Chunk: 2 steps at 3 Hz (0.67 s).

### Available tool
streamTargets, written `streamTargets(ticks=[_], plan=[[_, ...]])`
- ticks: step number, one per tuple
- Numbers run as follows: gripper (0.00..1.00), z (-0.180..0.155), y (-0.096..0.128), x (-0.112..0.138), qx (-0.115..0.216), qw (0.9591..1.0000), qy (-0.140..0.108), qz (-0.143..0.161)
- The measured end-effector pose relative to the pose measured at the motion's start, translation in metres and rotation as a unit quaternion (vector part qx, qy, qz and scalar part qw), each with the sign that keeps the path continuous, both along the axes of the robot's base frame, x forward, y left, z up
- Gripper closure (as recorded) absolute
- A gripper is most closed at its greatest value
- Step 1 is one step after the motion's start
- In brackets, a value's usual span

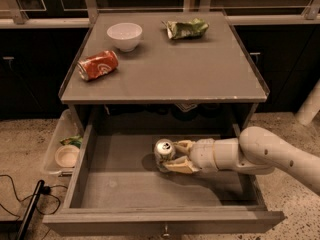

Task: Pick 7up can from top drawer and place on counter

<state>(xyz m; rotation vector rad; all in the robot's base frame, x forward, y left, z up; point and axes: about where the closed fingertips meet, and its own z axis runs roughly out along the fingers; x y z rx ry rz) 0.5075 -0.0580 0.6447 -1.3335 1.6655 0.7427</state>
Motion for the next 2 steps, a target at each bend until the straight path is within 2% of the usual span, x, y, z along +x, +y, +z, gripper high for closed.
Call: streamTargets(ticks=[1,2], plan=[[1.00,0.015,-0.006,-0.014,0.005,1.0000,-0.007,-0.002],[1.00,0.056,-0.010,-0.018,0.017,0.9993,-0.034,0.005]])
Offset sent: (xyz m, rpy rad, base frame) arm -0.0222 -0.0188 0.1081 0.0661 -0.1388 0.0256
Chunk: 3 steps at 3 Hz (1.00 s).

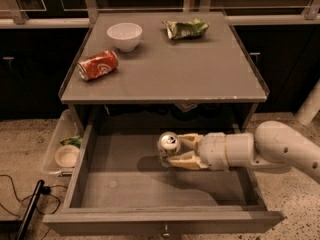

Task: Pick 7up can from top drawer and place on counter

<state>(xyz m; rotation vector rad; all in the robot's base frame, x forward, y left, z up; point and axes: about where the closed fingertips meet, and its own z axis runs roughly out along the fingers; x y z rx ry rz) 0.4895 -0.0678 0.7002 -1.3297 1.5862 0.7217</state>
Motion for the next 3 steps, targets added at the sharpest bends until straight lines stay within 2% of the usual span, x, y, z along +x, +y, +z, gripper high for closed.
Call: streamTargets(ticks=[1,2,3], plan=[[1.00,0.058,0.001,-0.002,0.006,0.9996,-0.024,0.010],[1.00,0.127,0.001,0.006,-0.023,0.9985,-0.046,0.018],[1.00,0.215,-0.004,0.028,-0.046,0.9960,-0.076,0.002]])
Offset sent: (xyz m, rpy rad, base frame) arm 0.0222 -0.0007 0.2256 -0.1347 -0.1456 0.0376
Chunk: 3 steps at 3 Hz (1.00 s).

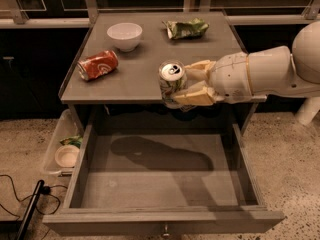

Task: Pick 7up can from top drawer and place on counter

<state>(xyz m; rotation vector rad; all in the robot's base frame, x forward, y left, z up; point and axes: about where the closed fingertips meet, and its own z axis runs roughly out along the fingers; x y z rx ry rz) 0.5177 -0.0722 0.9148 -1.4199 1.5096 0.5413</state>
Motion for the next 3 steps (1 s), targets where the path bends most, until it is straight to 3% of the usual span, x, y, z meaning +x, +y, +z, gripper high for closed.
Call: streamTargets(ticks=[1,2,3], plan=[[1.00,0.000,0.000,0.000,0.000,1.0000,0.000,0.000],[1.00,0.003,-0.009,0.020,0.000,0.9997,0.000,-0.025],[1.00,0.011,-0.034,0.063,0.013,0.9969,0.006,-0.078]])
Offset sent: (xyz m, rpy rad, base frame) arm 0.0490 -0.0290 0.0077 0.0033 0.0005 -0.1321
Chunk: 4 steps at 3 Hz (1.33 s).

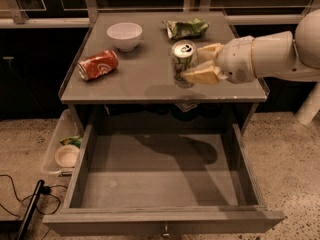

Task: Pick 7up can from top drawer and place on counter

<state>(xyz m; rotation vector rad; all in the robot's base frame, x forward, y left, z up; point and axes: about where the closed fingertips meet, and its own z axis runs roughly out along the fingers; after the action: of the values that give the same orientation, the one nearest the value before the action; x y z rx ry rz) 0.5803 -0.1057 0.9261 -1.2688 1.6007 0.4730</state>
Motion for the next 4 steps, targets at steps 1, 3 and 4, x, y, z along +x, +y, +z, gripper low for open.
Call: streamTargets(ticks=[1,3,4], plan=[[1.00,0.001,-0.022,0.042,0.023,0.9981,0.016,-0.054],[1.00,-0.020,-0.039,0.084,0.015,0.9881,0.082,-0.129],[1.00,-0.037,-0.039,0.092,0.024,0.9840,0.102,-0.144]])
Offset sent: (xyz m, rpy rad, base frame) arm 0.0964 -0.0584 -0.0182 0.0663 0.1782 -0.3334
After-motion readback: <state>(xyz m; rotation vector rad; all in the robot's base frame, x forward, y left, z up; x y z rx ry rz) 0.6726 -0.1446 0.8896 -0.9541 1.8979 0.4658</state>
